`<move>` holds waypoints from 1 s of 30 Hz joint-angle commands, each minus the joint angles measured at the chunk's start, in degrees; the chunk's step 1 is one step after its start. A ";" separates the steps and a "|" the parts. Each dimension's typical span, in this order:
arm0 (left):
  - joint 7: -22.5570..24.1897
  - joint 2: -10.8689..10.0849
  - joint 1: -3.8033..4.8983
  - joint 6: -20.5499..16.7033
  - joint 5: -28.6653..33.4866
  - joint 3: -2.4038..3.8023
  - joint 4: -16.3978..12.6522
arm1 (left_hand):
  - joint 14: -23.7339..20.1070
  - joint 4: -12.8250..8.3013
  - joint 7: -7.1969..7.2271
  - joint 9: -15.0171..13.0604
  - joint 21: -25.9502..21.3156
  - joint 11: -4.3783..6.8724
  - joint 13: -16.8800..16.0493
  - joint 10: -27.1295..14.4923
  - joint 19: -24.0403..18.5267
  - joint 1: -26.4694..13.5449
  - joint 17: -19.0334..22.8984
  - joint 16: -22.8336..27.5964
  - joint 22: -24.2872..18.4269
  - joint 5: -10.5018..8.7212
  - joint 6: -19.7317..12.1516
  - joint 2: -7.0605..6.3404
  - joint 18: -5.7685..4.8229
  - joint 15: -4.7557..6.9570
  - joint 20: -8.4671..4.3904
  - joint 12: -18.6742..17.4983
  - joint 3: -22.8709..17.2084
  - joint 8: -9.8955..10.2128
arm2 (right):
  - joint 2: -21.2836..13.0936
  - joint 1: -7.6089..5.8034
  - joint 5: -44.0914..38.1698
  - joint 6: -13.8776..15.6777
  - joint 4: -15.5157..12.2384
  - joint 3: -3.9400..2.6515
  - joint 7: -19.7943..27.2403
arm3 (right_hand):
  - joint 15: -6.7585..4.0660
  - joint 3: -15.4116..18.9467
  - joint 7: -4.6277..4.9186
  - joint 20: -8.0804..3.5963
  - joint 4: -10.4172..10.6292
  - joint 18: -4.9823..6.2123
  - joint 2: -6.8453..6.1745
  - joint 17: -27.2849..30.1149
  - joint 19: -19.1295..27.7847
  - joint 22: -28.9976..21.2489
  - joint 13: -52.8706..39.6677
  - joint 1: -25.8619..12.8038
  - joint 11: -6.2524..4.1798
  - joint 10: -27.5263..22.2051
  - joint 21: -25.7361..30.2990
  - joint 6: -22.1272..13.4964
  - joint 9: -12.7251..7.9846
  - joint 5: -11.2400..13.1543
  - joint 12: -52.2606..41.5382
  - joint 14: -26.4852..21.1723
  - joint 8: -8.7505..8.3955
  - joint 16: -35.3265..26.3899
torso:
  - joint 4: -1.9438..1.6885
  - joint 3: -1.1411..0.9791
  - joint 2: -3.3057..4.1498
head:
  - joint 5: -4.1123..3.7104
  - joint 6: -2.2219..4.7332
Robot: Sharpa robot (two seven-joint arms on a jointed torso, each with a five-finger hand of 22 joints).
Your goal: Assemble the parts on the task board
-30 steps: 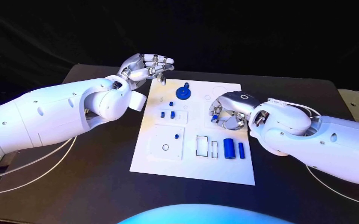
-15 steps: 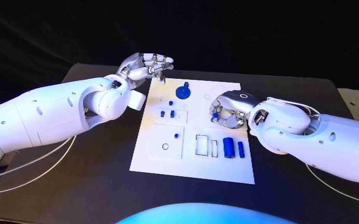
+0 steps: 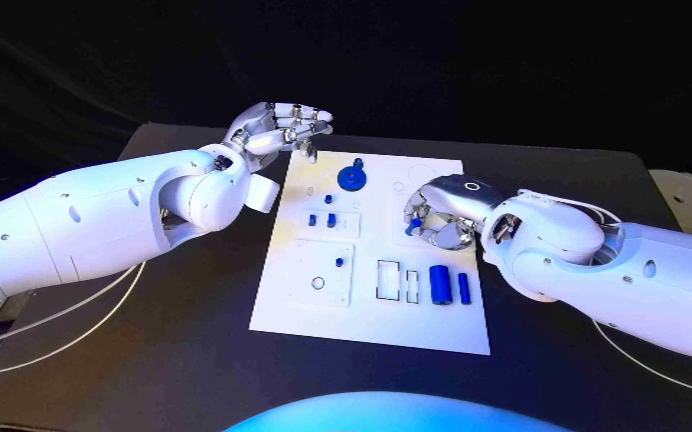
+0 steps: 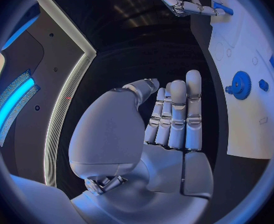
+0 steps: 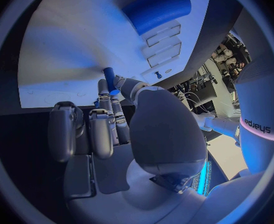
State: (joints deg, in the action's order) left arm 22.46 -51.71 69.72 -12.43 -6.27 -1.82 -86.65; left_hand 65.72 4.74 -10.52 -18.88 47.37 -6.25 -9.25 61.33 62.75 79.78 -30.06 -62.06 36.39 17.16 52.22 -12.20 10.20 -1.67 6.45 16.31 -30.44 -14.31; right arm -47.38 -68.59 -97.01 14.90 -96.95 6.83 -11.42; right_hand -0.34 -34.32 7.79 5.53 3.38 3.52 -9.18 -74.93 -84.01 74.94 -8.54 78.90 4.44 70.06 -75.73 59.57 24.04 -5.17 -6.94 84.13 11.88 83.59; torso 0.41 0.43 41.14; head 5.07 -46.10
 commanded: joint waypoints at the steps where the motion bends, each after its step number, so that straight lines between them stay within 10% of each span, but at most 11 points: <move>1: 0.23 0.17 0.02 0.75 0.25 0.03 -0.02 | -0.27 -0.12 0.06 0.05 -0.40 -0.11 -0.06 -0.30 -0.31 0.11 0.05 0.22 -0.06 0.09 -0.35 0.46 0.39 0.01 0.03 0.16 0.25 0.05 | -0.46 -0.29 0.33 1.94 -1.08 -0.09 0.01 | -0.42 -0.08 0.00 -0.47 -0.37 -0.73 -0.03 -0.53 -1.51 9.37 -0.07 0.64 -0.75 1.19 -0.42 0.57 0.11 0.06 -0.21 3.01 0.43 0.15 | 0.03 0.02 -0.04 | -0.08 -0.02; 16: 0.42 0.75 0.01 0.65 0.25 0.03 0.60 | -0.27 -0.15 0.05 0.08 -0.45 -0.11 -0.11 -0.39 -0.29 0.12 0.12 0.24 -0.10 0.11 -0.35 0.54 0.40 0.02 0.02 0.30 0.26 0.04 | -1.76 -2.03 2.65 5.69 -8.09 -0.88 0.76 | -0.45 -0.18 -0.01 -0.51 -0.68 -0.78 -0.05 -0.60 -1.60 9.50 -0.14 0.74 -0.79 1.49 -0.69 0.84 0.22 -0.08 -0.20 3.03 0.58 0.19 | 0.01 0.00 -0.11 | 0.12 0.27; 30: 0.60 1.79 -0.04 0.83 0.25 0.03 1.47 | -0.27 -0.15 0.05 0.08 -0.45 -0.11 -0.11 -0.39 -0.29 0.12 0.12 0.24 -0.10 0.11 -0.35 0.54 0.40 0.02 0.02 0.30 0.26 0.04 | 8.49 2.63 1.46 6.61 -6.96 -0.18 3.52 | -0.47 -0.26 0.01 -0.53 -0.81 -0.69 -0.03 -0.53 -1.45 9.32 -0.15 0.77 -0.79 1.55 -0.22 0.88 0.25 -0.23 -0.15 3.02 0.60 0.16 | -0.17 0.16 -0.23 | 1.35 0.38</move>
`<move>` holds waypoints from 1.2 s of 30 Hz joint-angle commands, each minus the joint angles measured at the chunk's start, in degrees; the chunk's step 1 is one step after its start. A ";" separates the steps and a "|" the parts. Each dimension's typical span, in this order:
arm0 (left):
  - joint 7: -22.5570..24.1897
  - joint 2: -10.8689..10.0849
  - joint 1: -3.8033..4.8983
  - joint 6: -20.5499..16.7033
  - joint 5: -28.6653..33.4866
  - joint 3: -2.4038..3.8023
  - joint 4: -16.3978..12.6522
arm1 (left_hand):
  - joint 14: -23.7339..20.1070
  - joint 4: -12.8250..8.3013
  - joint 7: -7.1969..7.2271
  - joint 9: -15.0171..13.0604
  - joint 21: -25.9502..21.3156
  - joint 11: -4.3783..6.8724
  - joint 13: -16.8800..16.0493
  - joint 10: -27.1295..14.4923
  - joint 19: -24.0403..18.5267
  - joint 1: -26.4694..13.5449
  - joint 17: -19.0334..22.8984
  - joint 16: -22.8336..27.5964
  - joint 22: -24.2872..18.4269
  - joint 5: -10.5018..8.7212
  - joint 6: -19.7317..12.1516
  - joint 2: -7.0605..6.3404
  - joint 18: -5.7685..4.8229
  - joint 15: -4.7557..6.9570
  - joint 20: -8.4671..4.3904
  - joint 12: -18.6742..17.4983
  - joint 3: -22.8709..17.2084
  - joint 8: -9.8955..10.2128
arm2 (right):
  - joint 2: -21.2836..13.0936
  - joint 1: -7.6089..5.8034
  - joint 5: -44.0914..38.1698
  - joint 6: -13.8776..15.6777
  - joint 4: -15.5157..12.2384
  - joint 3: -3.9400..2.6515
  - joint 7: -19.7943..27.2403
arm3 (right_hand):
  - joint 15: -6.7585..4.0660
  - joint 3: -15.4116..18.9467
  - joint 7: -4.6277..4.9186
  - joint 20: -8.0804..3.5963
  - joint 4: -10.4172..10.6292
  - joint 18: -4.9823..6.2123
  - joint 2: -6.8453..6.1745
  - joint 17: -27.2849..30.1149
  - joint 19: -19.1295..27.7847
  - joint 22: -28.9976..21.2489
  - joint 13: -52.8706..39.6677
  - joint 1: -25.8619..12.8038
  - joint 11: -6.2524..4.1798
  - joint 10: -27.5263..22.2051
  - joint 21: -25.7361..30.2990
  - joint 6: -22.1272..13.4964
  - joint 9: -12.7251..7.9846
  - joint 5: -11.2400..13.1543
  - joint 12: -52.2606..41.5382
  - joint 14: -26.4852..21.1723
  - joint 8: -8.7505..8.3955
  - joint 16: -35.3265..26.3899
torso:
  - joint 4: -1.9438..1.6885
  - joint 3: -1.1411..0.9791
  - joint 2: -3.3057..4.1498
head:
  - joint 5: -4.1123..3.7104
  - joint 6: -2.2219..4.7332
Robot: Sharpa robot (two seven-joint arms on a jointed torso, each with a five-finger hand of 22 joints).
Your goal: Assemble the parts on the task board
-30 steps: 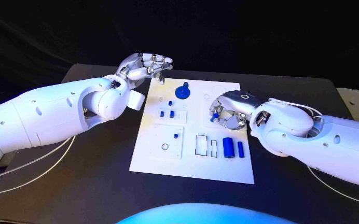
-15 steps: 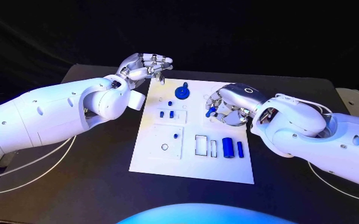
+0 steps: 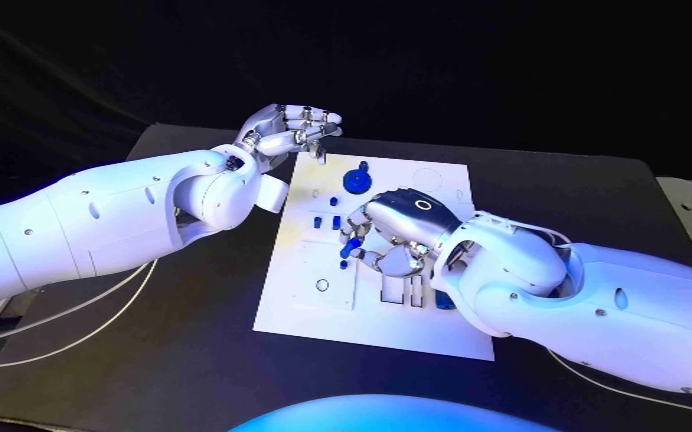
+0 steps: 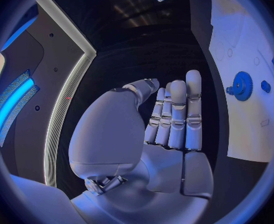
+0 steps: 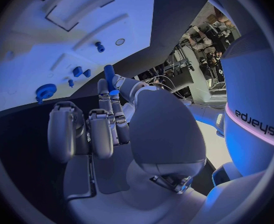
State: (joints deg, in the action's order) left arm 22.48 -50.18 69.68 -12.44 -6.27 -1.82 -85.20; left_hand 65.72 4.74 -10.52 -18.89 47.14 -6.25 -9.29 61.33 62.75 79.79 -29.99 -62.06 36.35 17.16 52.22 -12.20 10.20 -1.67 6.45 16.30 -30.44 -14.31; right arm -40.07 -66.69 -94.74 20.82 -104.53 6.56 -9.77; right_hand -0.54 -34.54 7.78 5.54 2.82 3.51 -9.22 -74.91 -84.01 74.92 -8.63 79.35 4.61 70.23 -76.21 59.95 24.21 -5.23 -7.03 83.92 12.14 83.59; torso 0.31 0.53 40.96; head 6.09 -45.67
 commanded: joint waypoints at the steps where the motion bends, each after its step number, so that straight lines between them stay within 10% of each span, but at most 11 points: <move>1: 0.58 0.33 0.00 0.86 0.25 0.03 0.06 | -0.27 -0.15 0.05 0.09 -0.22 -0.11 -0.06 -0.40 -0.29 0.12 0.05 0.24 -0.05 0.11 -0.35 0.54 0.40 0.02 0.02 0.30 0.26 0.04 | 1.86 1.13 -0.86 0.63 0.94 0.15 2.03 | -0.26 -0.04 0.02 -0.53 -0.25 -0.68 0.00 -0.55 -1.45 9.34 -0.07 0.31 -0.96 1.37 0.27 0.50 0.09 -0.17 -0.06 3.23 0.34 0.17 | -0.04 0.05 -0.01 | 0.49 0.01; 16: 0.53 0.80 -0.01 1.02 0.25 0.03 0.14 | -0.25 -0.19 0.06 0.12 -0.27 -0.10 -0.12 -0.45 -0.26 0.15 0.11 0.24 -0.09 0.11 -0.32 0.63 0.40 0.02 0.02 0.47 0.26 0.01 | 7.59 5.36 -3.45 -0.81 6.69 0.90 2.81 | -0.24 -0.13 0.10 -0.55 -0.38 -0.64 0.02 -0.51 -1.40 9.28 -0.05 0.30 -0.90 1.31 0.46 0.39 0.09 -0.32 0.08 3.23 0.28 0.16 | -0.02 -0.06 0.09 | 1.39 -0.27; 36: 0.38 0.51 0.00 1.05 0.25 0.02 0.10 | -0.24 -0.23 0.08 0.14 -0.32 -0.08 -0.20 -0.49 -0.23 0.16 0.18 0.24 -0.14 0.10 -0.28 0.67 0.40 0.04 0.01 0.68 0.31 -0.04 | 7.72 5.92 -9.19 -2.71 7.88 1.09 -0.75 | -0.22 -0.16 0.12 -0.54 -0.43 -0.68 0.06 -0.49 -1.45 9.35 -0.07 0.22 -0.88 1.34 0.30 0.38 0.11 -0.36 0.14 3.23 0.27 0.15 | -0.02 -0.07 0.09 | 1.63 -0.67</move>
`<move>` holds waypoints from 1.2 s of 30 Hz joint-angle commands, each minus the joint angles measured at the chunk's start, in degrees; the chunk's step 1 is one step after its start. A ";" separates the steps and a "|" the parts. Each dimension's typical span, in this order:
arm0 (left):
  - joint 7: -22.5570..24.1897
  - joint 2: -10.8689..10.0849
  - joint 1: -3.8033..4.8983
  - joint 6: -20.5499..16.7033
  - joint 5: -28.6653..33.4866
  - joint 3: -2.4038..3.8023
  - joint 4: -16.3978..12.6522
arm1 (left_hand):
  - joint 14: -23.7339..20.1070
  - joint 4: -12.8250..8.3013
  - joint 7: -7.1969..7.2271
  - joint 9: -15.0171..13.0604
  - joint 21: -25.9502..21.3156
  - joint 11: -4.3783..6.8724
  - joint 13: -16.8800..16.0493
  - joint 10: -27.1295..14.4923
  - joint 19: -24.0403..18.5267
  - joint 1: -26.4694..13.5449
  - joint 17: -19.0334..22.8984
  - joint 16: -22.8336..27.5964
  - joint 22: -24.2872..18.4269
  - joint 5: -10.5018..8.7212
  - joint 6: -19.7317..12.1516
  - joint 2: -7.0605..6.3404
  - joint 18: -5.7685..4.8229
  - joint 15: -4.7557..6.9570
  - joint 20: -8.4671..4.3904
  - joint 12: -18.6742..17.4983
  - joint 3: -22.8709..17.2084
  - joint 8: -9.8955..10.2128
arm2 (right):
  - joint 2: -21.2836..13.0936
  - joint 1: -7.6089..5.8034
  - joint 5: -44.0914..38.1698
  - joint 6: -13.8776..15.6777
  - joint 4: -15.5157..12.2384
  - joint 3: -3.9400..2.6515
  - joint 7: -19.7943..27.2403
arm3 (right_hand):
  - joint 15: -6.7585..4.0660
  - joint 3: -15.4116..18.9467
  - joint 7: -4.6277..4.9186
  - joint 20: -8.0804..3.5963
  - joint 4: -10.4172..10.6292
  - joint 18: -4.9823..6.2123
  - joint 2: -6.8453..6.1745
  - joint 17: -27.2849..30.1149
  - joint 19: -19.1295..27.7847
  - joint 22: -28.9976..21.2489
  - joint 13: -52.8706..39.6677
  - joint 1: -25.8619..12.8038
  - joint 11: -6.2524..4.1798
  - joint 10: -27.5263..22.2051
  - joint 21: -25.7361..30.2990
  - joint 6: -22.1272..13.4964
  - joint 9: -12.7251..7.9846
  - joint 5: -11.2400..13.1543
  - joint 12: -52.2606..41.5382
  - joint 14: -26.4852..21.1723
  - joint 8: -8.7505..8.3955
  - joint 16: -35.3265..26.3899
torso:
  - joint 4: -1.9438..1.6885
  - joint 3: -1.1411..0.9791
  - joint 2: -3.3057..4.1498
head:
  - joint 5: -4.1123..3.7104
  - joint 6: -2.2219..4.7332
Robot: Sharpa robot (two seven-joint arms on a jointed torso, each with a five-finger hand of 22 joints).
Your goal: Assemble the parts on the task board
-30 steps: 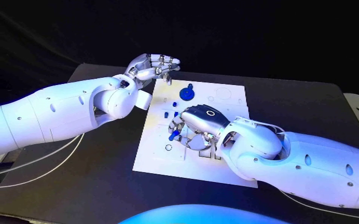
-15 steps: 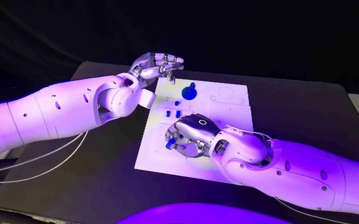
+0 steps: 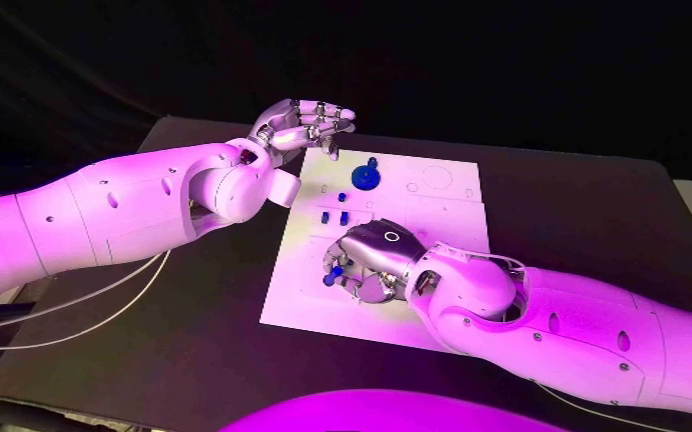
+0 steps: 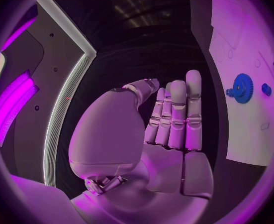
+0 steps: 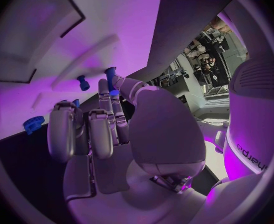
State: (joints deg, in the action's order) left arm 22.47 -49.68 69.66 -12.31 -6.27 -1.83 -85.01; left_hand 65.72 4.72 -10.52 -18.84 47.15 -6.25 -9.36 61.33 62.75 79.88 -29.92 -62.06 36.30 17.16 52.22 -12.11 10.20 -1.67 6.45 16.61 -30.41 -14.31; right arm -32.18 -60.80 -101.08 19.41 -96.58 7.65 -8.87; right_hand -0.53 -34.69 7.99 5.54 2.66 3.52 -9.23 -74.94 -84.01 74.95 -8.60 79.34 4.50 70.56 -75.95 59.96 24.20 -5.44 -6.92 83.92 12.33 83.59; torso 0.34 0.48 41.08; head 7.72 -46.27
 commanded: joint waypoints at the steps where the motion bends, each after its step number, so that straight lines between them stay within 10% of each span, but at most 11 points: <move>1: 0.38 -0.01 0.01 0.92 0.24 0.03 -0.09 | -0.24 -0.21 0.09 0.08 -0.33 -0.08 -0.13 -0.49 -0.23 0.07 0.11 0.24 -0.09 0.10 -0.28 0.58 0.40 0.04 0.00 0.37 0.29 -0.04 | -0.21 0.03 -2.94 -1.44 -0.12 -0.01 -1.70 | -0.23 -0.02 -0.08 -0.55 -0.28 -0.68 0.08 -0.46 -1.46 9.33 -0.09 0.23 -0.77 1.02 0.02 0.38 0.12 -0.15 0.03 3.23 0.09 0.16 | -0.04 -0.02 -0.01 | 0.02 -0.08; 36: 0.14 -0.18 0.02 1.01 0.24 0.03 -0.09 | -0.24 -0.21 0.09 0.08 -0.33 -0.08 -0.13 -0.49 -0.23 0.07 0.11 0.24 -0.09 0.10 -0.28 0.58 0.40 0.04 0.00 0.37 0.29 -0.04 | 1.36 0.03 -3.33 -0.64 -0.16 0.06 -2.85 | 0.93 2.29 0.80 0.45 1.85 -0.38 -3.92 -0.11 -0.94 8.88 0.34 -5.74 0.61 -2.83 1.81 -5.86 -1.36 -1.11 3.22 3.10 -4.18 0.20 | -0.04 -0.01 -0.05 | -0.29 -0.18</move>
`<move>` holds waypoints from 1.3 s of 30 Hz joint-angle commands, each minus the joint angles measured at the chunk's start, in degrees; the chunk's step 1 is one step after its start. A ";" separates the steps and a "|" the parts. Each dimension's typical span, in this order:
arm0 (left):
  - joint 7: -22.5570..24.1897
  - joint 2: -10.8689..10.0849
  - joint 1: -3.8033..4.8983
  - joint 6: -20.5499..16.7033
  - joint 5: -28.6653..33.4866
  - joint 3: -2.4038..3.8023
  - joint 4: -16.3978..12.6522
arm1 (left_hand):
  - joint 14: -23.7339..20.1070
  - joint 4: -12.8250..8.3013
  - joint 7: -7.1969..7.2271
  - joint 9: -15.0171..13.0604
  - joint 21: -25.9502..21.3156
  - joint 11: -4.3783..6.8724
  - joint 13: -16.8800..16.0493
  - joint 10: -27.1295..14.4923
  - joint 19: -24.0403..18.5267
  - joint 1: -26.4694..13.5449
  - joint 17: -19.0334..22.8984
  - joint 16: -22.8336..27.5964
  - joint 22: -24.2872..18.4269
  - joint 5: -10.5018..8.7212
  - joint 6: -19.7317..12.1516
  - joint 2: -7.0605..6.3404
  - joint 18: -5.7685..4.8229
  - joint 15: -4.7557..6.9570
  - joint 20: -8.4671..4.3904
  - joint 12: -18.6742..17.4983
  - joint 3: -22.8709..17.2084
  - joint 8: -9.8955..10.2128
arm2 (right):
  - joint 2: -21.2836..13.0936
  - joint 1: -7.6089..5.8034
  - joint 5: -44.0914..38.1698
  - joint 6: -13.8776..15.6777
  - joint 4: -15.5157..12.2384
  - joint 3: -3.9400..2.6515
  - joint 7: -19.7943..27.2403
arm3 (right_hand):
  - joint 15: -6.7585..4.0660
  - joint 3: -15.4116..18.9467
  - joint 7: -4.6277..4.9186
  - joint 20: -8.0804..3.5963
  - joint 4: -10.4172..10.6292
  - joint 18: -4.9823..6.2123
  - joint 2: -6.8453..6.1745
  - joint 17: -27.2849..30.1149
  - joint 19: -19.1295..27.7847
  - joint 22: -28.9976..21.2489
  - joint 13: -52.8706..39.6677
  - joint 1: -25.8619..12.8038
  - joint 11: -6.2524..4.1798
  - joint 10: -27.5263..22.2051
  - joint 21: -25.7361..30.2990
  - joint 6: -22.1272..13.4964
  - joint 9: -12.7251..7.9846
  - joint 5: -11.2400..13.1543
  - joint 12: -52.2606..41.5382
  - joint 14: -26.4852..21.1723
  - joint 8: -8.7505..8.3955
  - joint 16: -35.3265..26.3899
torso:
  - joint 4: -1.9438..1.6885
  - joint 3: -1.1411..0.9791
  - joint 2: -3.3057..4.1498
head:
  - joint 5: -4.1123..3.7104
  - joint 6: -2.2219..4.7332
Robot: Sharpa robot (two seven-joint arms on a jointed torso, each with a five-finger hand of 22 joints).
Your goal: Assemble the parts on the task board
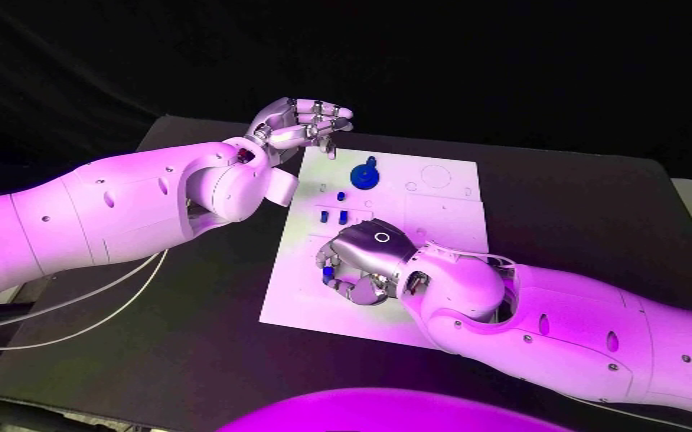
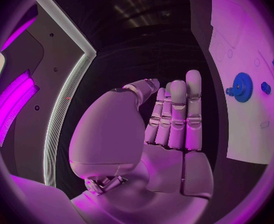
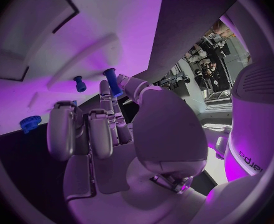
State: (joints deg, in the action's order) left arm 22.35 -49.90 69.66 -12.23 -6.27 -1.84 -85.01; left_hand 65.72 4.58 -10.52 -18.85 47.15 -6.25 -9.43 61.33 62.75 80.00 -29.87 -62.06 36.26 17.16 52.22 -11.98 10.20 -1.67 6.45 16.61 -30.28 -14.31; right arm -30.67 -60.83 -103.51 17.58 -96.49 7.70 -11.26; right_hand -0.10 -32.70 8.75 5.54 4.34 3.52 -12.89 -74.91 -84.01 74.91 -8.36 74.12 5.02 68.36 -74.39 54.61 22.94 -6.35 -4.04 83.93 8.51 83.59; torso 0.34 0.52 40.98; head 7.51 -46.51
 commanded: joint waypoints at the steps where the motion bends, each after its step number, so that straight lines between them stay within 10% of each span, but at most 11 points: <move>1: 0.25 0.03 0.02 0.92 0.24 0.03 -0.10 | -0.24 -0.08 0.09 0.09 -0.33 -0.08 -0.06 -0.49 -0.23 -0.06 0.06 0.24 -0.05 0.10 -0.28 0.45 0.39 0.04 0.01 0.37 0.16 -0.05 | -0.29 0.06 -0.90 1.82 -0.36 0.01 -0.47 | 0.53 0.43 0.04 0.48 0.20 -0.33 -0.42 -0.05 -0.87 8.82 0.13 -0.60 0.12 -1.04 0.49 -0.77 -0.16 -0.20 0.40 3.06 -0.54 0.17 | -0.03 -0.05 0.05 | -0.09 0.07; 9: 0.23 -0.07 0.02 0.94 0.24 0.03 -0.06 | -0.24 -0.08 0.09 0.09 -0.33 -0.08 -0.06 -0.49 -0.23 -0.06 0.06 0.24 -0.05 0.10 -0.28 0.45 0.39 0.04 0.01 0.37 0.16 -0.05 | -2.49 0.07 -0.77 7.97 -2.35 -0.07 0.44 | 0.86 5.69 0.15 0.81 1.21 0.79 -1.68 1.82 1.02 6.40 0.76 -1.42 0.48 -6.53 6.69 -4.08 -0.77 -0.51 -0.38 2.47 -2.54 -0.76 | 0.03 -0.03 0.01 | -0.29 0.24; 14: 0.26 -0.10 0.01 0.95 0.24 0.02 0.03 | -0.24 -0.08 0.09 0.09 -0.33 -0.08 -0.06 -0.49 -0.23 -0.06 0.06 0.24 -0.05 0.10 -0.28 0.45 0.39 0.04 0.01 0.37 0.16 -0.05 | -5.91 -0.23 1.38 11.70 -4.90 -0.69 2.08 | 0.79 12.67 -0.03 0.78 2.69 1.06 -0.14 2.30 1.18 5.51 0.79 0.21 0.46 -7.90 8.66 -4.69 -0.79 -0.63 -2.18 2.42 -2.90 -0.97 | 0.15 -0.03 -0.12 | -0.80 0.58; 19: 0.32 -0.05 0.00 1.04 0.24 -0.04 0.08 | -0.24 -0.08 0.09 0.09 -0.33 -0.08 -0.06 -0.49 -0.23 -0.06 0.06 0.24 -0.05 0.10 -0.28 0.45 0.39 0.04 0.01 0.37 0.16 -0.05 | -11.03 -1.84 10.97 14.06 -7.12 -1.17 4.42 | 0.95 12.19 1.29 0.82 3.19 0.47 2.05 1.59 -0.09 6.67 0.15 2.61 0.72 -3.60 5.71 -0.70 -0.27 -1.34 -5.27 2.70 -1.12 -0.61 | 0.19 -0.02 -0.24 | -1.65 1.09; 27: 0.45 -0.28 -0.01 0.91 0.24 -0.22 0.16 | -0.24 -0.08 0.09 0.09 -0.33 -0.08 -0.06 -0.49 -0.23 -0.06 0.06 0.24 -0.05 0.10 -0.28 0.45 0.39 0.04 0.01 0.37 0.16 -0.05 | -21.67 -5.47 28.94 9.66 -9.55 -1.37 3.38 | -1.91 11.58 -1.74 -1.40 5.79 -0.93 1.07 -2.48 -2.59 10.09 -6.45 0.59 -3.05 10.56 -2.36 3.32 0.79 -1.12 -14.65 3.81 1.79 1.55 | 0.64 0.12 -0.67 | -3.69 1.44; 31: 0.54 -0.35 -0.02 0.83 0.25 -0.31 0.24 | -0.24 -0.08 0.09 0.09 -0.33 -0.08 -0.06 -0.49 -0.23 -0.06 0.06 0.24 -0.05 0.10 -0.28 0.45 0.39 0.04 0.01 0.37 0.16 -0.05 | -27.27 -6.26 32.07 7.02 -11.36 -1.13 0.11 | -3.03 15.48 -3.05 -2.65 9.13 -1.91 1.22 -4.39 -3.91 12.37 -52.17 -0.98 -4.01 10.48 -7.44 1.43 6.18 -2.23 -57.84 4.23 6.25 2.69 | 0.87 0.10 -0.89 | -5.21 1.45; 39: 0.66 -0.49 -0.04 0.73 0.25 -0.39 0.23 | -0.26 -0.10 0.10 0.16 -0.45 -0.08 -0.18 -0.72 -0.19 -0.13 0.21 0.27 -0.14 0.11 -0.27 0.53 0.39 0.04 -0.01 0.73 0.25 -0.10 | -33.37 -5.37 28.23 5.14 -14.64 -0.15 -7.41 | -2.76 20.45 -3.01 -2.48 12.25 -2.60 2.33 -7.47 -4.84 13.73 -71.53 -3.85 -3.89 16.13 -11.07 0.04 10.33 -2.70 -76.12 4.75 9.31 3.99 | 1.34 0.06 -1.07 | -5.86 0.72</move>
State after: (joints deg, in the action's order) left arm 22.36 -50.42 69.62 -12.14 -6.27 -2.27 -84.66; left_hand 65.72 4.59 -10.51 -18.73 46.91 -6.35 -9.56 60.81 62.75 80.00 -29.71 -62.06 36.17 17.16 52.22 -11.98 10.20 -1.67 6.45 17.14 -30.28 -14.31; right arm -64.05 -66.41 -74.76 25.42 -110.63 7.51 -13.83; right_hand -2.69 -12.56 5.77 3.28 16.56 1.25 -10.54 -74.95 -84.01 74.94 -74.95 70.71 1.13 83.74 -85.16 54.94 33.11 -8.87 -79.84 84.03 17.65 87.25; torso 1.48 0.58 40.02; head 1.87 -45.62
